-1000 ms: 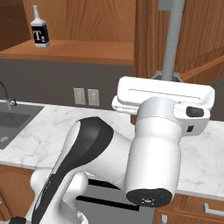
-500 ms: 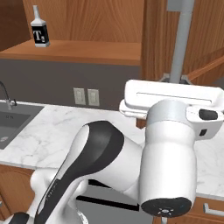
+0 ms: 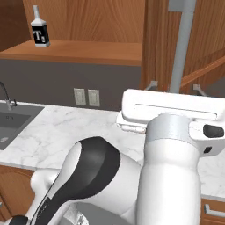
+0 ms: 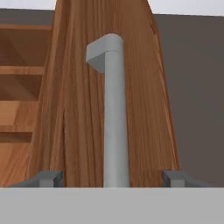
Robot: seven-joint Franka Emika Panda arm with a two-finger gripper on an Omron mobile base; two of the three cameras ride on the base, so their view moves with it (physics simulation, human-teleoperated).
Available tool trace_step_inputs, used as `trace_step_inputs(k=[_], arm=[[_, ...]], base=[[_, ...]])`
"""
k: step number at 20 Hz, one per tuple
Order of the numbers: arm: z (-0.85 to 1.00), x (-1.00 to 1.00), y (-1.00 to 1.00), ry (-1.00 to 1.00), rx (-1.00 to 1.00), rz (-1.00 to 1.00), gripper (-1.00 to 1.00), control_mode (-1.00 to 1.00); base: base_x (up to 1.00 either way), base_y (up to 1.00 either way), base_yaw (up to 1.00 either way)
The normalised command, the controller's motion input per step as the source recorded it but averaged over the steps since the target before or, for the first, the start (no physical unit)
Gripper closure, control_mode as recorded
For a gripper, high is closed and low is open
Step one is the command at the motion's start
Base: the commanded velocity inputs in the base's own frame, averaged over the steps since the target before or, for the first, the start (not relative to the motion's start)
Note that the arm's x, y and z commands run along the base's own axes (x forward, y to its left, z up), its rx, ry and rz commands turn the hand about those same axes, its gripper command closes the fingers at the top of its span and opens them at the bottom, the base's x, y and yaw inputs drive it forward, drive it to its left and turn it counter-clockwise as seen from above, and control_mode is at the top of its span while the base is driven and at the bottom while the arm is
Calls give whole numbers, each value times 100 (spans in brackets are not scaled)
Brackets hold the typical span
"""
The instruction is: Get the candle and the liquor from the cabinet and move them to the dining counter.
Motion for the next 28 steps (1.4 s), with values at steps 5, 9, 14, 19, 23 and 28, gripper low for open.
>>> trace_step_inputs(k=[5, 9, 14, 19, 23, 28], arm=[[0, -92, 31, -1, -5, 0, -100, -100], [0, -73, 100, 0, -12, 0, -100, -100], [0, -46, 100, 0, -13, -7, -100, -100], [0, -5, 100, 0, -14, -16, -100, -100], [7, 28, 100, -2, -15, -28, -100, -100], [9, 77, 100, -2, -17, -51, -100, -100]], base=[[0, 0, 0], [0, 0, 0], [0, 0, 0], [0, 0, 0], [0, 0, 0], [0, 0, 0]])
